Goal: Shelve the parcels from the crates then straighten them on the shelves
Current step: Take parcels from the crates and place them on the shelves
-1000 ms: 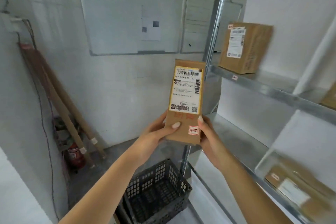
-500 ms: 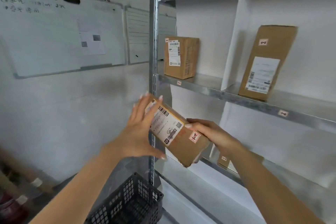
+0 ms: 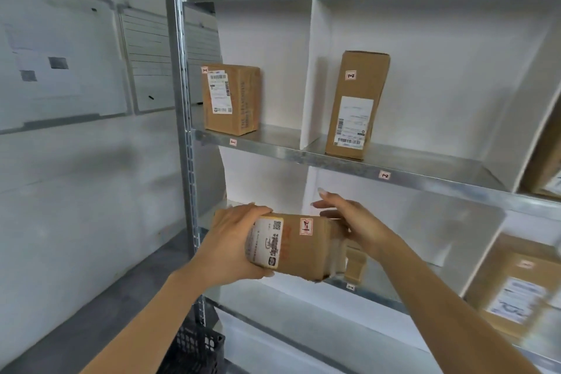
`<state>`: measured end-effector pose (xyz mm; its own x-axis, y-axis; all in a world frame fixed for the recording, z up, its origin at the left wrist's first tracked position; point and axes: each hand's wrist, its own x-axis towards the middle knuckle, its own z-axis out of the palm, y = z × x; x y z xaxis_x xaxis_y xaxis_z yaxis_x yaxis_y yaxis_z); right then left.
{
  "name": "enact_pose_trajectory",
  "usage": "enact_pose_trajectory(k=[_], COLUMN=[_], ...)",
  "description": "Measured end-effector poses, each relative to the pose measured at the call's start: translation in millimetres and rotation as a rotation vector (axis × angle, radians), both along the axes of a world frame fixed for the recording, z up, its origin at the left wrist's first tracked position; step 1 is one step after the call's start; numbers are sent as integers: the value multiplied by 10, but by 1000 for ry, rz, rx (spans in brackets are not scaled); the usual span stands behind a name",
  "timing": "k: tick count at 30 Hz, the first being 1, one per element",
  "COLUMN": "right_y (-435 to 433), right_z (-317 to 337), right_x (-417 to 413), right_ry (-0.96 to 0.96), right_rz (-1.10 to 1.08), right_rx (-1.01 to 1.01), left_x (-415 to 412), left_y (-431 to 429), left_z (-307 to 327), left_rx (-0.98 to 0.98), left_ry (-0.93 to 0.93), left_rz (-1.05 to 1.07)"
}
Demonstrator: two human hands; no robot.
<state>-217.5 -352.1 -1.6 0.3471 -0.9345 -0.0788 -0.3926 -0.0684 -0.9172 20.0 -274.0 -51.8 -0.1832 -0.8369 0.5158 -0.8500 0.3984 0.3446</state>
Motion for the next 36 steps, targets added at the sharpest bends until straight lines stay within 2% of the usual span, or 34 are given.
enact_pose_trajectory(k=[2,5,7,9,16,20,24,28,36], right_y=[13,105,169,248,546,746,887,1022,1429], right_z=[-38,-96,-176,-231,-228,-165,-73,-89,-167], right_x=[-141,-334,-450,-524,-698,-938,-1362,-1949,-3283], right_ry=[-121,-324,-398,-387,-350,-388,-442,-448,-473], right_rz=[-110,-190,-167,-111,-136,-178,-287,-342,-518], right_rx=[37,106,105,42,-222,-344,-441,-479,-457], left_x=[-106,-265,-390,-516,-1128,-1624,-2145,-2711,-4021], left_y=[-42,-129,-179,-237,-365,-360,-259,-125,175], left_z=[-49,-90,-87,-84,15,86,212,337,436], left_rx=[35,101,152,168,204,234,333,385,473], left_ry=[127,434,595,680,760,766,729,700,577], left_rz=[-1,1,-2,-8,1,-104,-312,-439,-564])
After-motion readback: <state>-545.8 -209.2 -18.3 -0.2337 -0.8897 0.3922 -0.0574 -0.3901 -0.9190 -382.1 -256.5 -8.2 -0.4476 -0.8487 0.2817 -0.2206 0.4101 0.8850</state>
